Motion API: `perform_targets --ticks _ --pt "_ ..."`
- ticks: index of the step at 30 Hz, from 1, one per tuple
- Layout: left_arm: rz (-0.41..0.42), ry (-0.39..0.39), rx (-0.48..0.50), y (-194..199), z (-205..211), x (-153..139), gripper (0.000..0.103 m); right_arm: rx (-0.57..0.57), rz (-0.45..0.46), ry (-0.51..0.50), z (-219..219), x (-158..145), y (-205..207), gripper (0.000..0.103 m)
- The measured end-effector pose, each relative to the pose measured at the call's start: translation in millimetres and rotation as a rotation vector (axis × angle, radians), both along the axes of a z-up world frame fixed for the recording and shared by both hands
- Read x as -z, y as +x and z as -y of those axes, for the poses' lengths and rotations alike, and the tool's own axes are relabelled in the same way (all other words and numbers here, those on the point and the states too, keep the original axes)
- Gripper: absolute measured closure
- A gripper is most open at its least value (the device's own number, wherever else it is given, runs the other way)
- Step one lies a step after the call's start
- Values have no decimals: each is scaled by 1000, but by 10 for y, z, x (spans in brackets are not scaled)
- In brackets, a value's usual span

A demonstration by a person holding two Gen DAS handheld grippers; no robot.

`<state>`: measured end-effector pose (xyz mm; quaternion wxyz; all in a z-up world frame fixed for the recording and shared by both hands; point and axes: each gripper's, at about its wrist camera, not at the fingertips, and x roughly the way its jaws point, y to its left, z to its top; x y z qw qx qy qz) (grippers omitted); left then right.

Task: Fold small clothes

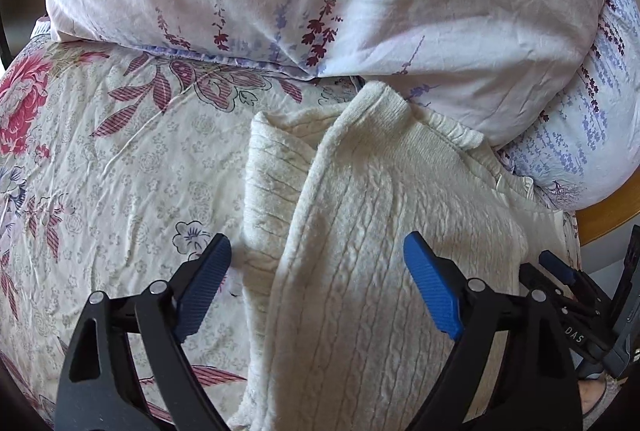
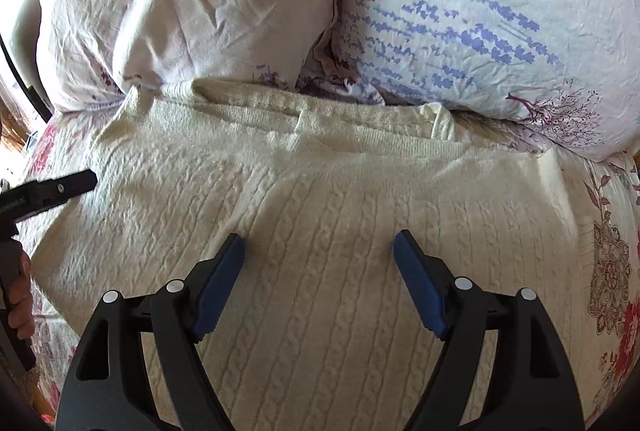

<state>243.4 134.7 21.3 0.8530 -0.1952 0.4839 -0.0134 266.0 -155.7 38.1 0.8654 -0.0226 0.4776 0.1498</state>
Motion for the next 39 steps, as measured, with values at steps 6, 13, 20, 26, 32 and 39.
perform_targets --ticks 6,13,20,26,32,39 --pt "8 -20 2 75 65 50 17 -9 -68 -72 -130 145 135 19" --pt "12 -102 -35 112 -37 77 31 -11 -33 -85 -143 141 97 14" --pt "9 -90 -31 135 -18 85 32 -4 15 -111 -108 121 0 12" --pt "-8 -176 -27 179 21 157 76 -16 28 -123 -172 106 84 9" --pt "35 -211 -5 153 123 57 85 -13 39 -123 -164 161 12 8" --pt "155 -377 77 104 344 -344 86 -16 46 -124 -165 163 -18 8"
